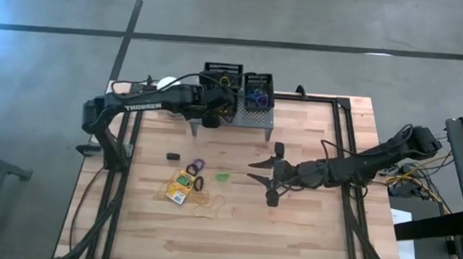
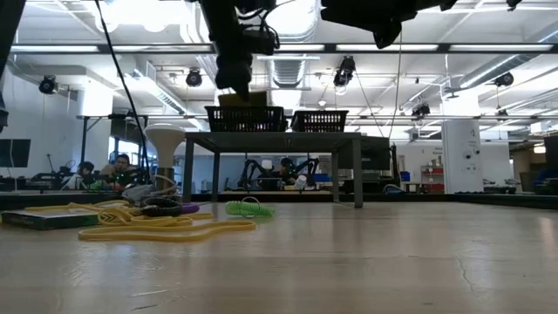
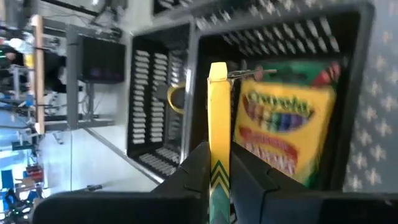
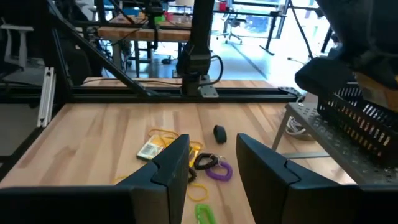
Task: Pick & Place Office Desk Supplies
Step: Put the left box of crayons into the bottom left black bin on the shelf, then put the green spring keychain into the right black bin on the shelf
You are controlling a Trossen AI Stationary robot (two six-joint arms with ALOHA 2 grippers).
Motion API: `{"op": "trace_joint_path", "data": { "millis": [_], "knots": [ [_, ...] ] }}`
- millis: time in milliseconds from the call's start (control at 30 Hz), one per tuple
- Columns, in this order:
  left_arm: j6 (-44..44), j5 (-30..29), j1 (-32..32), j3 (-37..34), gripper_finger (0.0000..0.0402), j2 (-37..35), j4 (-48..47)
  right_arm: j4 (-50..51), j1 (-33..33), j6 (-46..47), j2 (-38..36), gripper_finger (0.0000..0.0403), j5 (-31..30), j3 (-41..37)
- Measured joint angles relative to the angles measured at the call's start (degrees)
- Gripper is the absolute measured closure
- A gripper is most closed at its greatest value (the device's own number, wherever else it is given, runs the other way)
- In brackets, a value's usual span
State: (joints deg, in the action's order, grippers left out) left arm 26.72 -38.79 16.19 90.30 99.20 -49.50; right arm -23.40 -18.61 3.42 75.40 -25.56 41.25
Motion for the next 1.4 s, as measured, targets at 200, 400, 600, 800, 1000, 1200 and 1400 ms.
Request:
{"op": "trace_joint_path", "data": {
  "millis": [200, 400, 600, 800, 1000, 1200, 1400],
  "knots": [
    [2.3, -0.2, 0.1, -2.9, 0.0351, 0.0, 4.1, 0.0, 0.0, 0.0, 0.0, 0.0285, 0.0, 0.0],
    [2.3, -0.6, 0.0, -5.1, 0.0343, 0.0, 4.1, 0.0, 0.0, -0.4, 0.0, 0.0293, 0.0, 0.0],
    [2.0, -0.6, 0.0, -5.0, 0.0329, 0.0, 3.6, -0.1, 0.0, -0.4, 0.0, 0.0301, 0.0, 0.0],
    [2.0, 0.6, 0.0, -3.0, 0.0276, 0.0, 2.7, -0.1, 0.0, -0.4, 0.0, 0.0309, 0.0, 0.0],
    [1.8, 1.8, -0.1, 1.2, 0.0235, -0.1, -2.5, -0.1, 0.0, -0.4, 0.0, 0.0316, 0.0, 0.0],
    [-1.1, 2.0, -1.2, 6.9, 0.0223, -1.5, -9.1, -0.1, 0.0, -0.4, 0.0, 0.0321, 0.0, 0.0],
    [-10.9, 10.6, -7.8, 6.1, 0.0235, -8.6, -11.1, -2.1, 0.0, -0.4, 1.8, 0.0319, 0.0, -0.2]
  ]
}}
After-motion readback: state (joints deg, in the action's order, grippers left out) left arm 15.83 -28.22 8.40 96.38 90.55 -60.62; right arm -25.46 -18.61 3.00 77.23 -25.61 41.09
